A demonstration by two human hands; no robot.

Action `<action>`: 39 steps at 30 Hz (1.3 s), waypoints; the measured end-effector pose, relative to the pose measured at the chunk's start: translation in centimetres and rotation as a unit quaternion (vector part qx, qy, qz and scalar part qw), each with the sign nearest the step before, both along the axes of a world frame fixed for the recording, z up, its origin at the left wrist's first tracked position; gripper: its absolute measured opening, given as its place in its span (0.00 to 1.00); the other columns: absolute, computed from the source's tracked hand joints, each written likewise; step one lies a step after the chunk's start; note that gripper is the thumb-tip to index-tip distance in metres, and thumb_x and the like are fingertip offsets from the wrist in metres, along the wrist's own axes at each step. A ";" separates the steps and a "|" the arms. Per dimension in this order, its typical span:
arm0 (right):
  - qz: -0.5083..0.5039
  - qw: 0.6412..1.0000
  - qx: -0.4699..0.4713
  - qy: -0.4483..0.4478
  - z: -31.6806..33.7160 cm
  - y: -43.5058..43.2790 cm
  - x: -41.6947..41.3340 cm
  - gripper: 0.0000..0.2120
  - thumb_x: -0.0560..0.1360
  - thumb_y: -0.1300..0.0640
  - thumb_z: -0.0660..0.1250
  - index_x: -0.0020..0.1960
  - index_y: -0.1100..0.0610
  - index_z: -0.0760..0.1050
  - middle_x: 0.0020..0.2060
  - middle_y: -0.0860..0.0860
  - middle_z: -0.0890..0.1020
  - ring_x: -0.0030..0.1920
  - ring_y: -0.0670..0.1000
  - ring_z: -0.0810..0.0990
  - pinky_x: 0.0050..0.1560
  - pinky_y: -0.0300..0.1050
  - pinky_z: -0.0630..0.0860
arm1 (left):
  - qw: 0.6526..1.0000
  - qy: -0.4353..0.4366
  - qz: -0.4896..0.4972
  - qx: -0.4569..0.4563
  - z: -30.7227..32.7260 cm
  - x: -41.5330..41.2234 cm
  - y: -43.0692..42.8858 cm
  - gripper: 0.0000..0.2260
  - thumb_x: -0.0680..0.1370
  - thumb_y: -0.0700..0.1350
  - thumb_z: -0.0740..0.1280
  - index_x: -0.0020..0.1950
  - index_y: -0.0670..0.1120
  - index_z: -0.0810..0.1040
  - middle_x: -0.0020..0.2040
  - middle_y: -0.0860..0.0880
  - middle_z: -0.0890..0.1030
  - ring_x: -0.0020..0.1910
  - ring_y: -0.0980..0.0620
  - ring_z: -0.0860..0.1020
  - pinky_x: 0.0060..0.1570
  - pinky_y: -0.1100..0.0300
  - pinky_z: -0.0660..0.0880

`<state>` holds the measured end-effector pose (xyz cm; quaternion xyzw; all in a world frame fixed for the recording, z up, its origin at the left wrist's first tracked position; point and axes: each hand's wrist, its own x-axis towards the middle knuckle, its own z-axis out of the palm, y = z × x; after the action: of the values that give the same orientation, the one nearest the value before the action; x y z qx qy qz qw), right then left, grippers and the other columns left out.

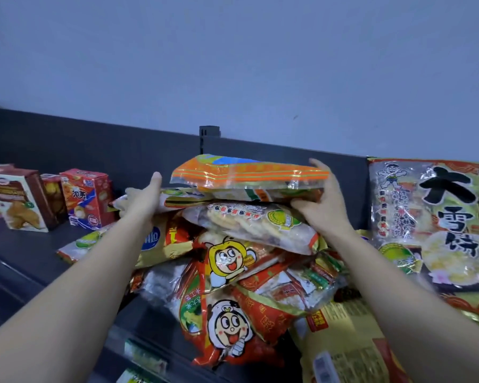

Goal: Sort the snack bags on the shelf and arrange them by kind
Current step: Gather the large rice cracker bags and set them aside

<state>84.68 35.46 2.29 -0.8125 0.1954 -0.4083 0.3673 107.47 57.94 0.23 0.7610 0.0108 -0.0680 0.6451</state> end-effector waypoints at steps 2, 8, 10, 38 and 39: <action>-0.007 0.999 -0.034 0.029 0.3 0.7 -0.2 0.24 0.62 0.56 0.73 0.58 0.53 0.79 0.54 0.49 0.82 0.58 0.50 0.79 0.59 0.47 0.75 | 0.994 -0.046 0.026 0.094 -0.3 -0.1 -0.3 0.39 0.76 0.70 0.50 0.75 0.42 0.62 0.73 0.38 0.62 0.70 0.36 0.62 0.68 0.41 0.63; 0.061 0.985 -0.009 0.158 1.9 1.6 0.0 0.21 0.73 0.71 0.63 0.61 0.54 0.77 0.51 0.46 0.81 0.56 0.48 0.78 0.57 0.43 0.74 | 0.992 0.008 -0.125 0.010 -1.9 2.9 1.8 0.49 0.61 0.83 0.50 0.64 0.47 0.76 0.58 0.44 0.81 0.57 0.46 0.78 0.56 0.53 0.70; 0.080 0.988 0.029 0.131 1.8 1.9 -0.3 0.25 0.74 0.73 0.61 0.65 0.52 0.74 0.53 0.44 0.80 0.57 0.47 0.78 0.59 0.43 0.74 | 0.994 0.015 -0.106 -0.005 -3.2 4.9 2.5 0.56 0.54 0.85 0.53 0.71 0.49 0.70 0.65 0.45 0.77 0.62 0.43 0.76 0.61 0.46 0.70; 0.129 0.847 -0.421 0.298 -5.1 17.3 6.1 0.21 0.77 0.51 0.65 0.68 0.56 0.70 0.59 0.53 0.78 0.61 0.57 0.73 0.58 0.53 0.74 | 0.994 0.011 -0.076 0.079 -6.1 -2.4 9.7 0.25 0.75 0.52 0.72 0.64 0.38 0.74 0.58 0.41 0.79 0.54 0.41 0.78 0.50 0.49 0.77; 0.117 0.843 -0.430 0.301 -5.3 17.5 6.6 0.24 0.77 0.49 0.66 0.70 0.54 0.67 0.60 0.53 0.77 0.62 0.57 0.73 0.58 0.53 0.73 | 0.995 0.008 -0.076 0.060 -5.9 -2.3 9.9 0.21 0.75 0.50 0.73 0.61 0.39 0.75 0.54 0.41 0.80 0.51 0.42 0.79 0.51 0.48 0.78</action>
<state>91.32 52.92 -3.05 -0.9887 0.0043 -0.1406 -0.0511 105.15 67.79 -5.71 0.7962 -0.0382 -0.1218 0.5914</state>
